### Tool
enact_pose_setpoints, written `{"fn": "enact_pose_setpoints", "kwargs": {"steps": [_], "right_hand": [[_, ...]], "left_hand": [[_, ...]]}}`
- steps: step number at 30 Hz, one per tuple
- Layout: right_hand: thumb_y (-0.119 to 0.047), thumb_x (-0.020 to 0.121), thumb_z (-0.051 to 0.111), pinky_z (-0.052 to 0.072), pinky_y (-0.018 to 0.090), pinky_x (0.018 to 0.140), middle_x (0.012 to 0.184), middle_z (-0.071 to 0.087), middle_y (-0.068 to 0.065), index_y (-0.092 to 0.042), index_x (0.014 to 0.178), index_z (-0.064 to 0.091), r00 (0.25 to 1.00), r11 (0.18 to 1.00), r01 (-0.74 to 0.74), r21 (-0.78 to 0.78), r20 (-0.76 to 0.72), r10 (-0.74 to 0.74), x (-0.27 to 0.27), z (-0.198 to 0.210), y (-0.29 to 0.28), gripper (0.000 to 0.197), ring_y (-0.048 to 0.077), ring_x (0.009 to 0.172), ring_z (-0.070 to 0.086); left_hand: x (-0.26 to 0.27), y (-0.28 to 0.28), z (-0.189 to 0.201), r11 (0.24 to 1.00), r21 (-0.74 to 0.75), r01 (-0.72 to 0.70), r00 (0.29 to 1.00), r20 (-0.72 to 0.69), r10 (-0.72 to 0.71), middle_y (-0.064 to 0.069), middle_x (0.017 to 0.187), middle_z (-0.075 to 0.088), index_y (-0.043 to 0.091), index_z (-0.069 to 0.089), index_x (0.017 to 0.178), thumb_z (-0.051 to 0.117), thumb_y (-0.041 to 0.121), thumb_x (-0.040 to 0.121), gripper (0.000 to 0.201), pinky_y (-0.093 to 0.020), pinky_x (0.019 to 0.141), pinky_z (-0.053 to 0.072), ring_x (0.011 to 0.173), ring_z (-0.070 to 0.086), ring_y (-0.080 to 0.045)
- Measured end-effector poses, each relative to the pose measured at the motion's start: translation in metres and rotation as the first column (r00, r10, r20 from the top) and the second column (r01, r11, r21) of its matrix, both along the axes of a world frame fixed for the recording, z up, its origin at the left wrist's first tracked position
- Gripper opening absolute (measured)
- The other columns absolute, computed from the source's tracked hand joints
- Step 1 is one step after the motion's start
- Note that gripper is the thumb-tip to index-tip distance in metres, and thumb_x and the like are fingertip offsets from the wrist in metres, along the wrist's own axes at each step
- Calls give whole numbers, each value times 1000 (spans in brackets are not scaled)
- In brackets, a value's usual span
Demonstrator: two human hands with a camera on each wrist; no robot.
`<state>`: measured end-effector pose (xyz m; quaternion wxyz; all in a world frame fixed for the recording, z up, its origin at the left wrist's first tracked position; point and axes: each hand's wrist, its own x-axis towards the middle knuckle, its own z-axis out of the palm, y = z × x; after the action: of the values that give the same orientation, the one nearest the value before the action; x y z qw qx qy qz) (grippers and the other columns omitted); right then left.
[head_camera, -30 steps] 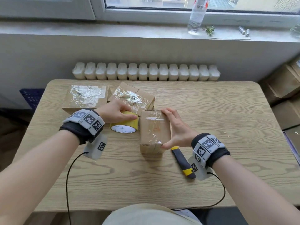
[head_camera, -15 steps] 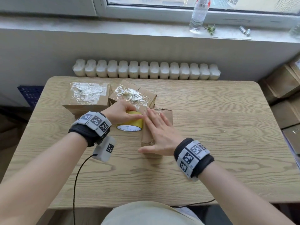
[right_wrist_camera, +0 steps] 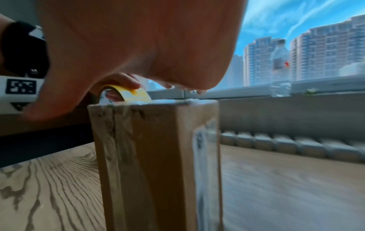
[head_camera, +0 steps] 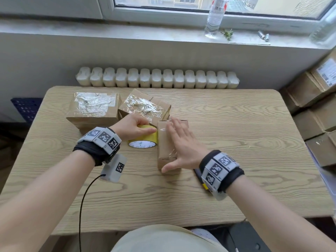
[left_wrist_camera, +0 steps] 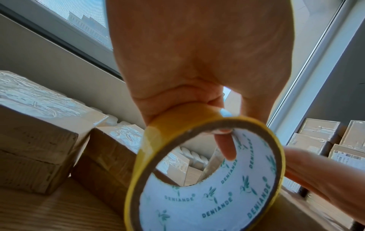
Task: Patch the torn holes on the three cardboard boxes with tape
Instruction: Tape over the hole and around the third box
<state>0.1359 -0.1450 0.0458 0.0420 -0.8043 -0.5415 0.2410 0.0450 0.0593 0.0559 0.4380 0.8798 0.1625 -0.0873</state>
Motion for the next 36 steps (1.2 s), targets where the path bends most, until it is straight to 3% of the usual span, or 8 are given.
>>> {"fn": "enact_pose_setpoints", "kwargs": {"steps": [3, 8, 11, 14, 20, 26, 31, 36], "right_hand": [[-66, 55, 76, -11, 40, 117, 155, -25, 9, -14, 147, -22, 981, 990, -135, -38, 133, 139, -6, 3, 28, 144, 23, 142, -25], [-51, 58, 78, 2, 43, 119, 155, 1, 18, -8, 150, -5, 979, 995, -94, -43, 176, 100, -6, 2, 46, 130, 30, 145, -3], [-52, 55, 78, 12, 41, 117, 152, 13, 21, -9, 148, 5, 984, 996, -90, 8, 156, 88, -6, 4, 54, 126, 32, 143, 9], [-54, 53, 82, 20, 39, 111, 144, 22, 13, -13, 147, 12, 999, 987, -17, 157, 45, 10, -7, 11, 57, 124, 28, 136, 20], [-46, 50, 86, 25, 39, 109, 143, 16, 8, -18, 149, 11, 978, 916, 147, 373, -196, -77, -14, -12, 39, 127, 25, 133, 19], [-41, 50, 88, 13, 29, 115, 154, -2, 2, -21, 149, -12, 957, 927, 213, 308, -257, -134, -3, -32, 5, 142, 14, 141, 3], [-38, 47, 92, 3, 23, 113, 154, -17, -7, -22, 148, -19, 892, 945, 286, 156, -404, -203, 10, -47, -23, 151, 2, 139, -16], [-59, 35, 82, 5, 33, 118, 155, -15, -6, -19, 148, -18, 831, 945, 326, 15, -480, -279, 2, -83, -37, 157, 4, 140, -17]], "left_hand": [[-2, -2, 2, 1000, -12, -2, 1000, 31, 2, -3, 57, 47, -6, 63, 75, 68, 33, 83, 41, -13, 44, 28, 46, 36, -5], [-10, 8, 9, 998, -7, -58, 997, 50, 58, 13, 47, 46, 26, 63, 59, 69, 33, 84, 26, -12, 46, 29, 45, 40, -2], [-12, 15, 19, 996, 68, -51, 998, 33, 49, 8, 51, 49, 20, 65, 63, 70, 42, 81, 29, -19, 49, 31, 47, 40, -3], [-12, 23, 34, 994, 98, -54, 996, 76, 47, -6, 57, 44, -1, 63, 70, 63, 50, 76, 52, -23, 51, 27, 54, 36, -11], [-11, 22, 51, 1000, -6, -20, 999, 37, 21, -19, 69, 54, -2, 68, 80, 53, 27, 70, 34, -30, 62, 33, 64, 45, -19], [5, -12, 36, 991, -129, 32, 999, 45, -26, -18, 80, 61, 15, 70, 86, 60, 26, 80, 16, -32, 69, 39, 74, 50, -16], [28, -41, 23, 981, -163, 103, 994, 38, -98, -1, 62, 52, 14, 66, 72, 64, 46, 74, 33, -24, 57, 35, 59, 46, -10], [39, -70, -7, 981, -68, 182, 982, -39, -185, 13, 45, 40, 22, 52, 55, 71, 34, 82, 35, -12, 45, 27, 43, 39, -2]]}}
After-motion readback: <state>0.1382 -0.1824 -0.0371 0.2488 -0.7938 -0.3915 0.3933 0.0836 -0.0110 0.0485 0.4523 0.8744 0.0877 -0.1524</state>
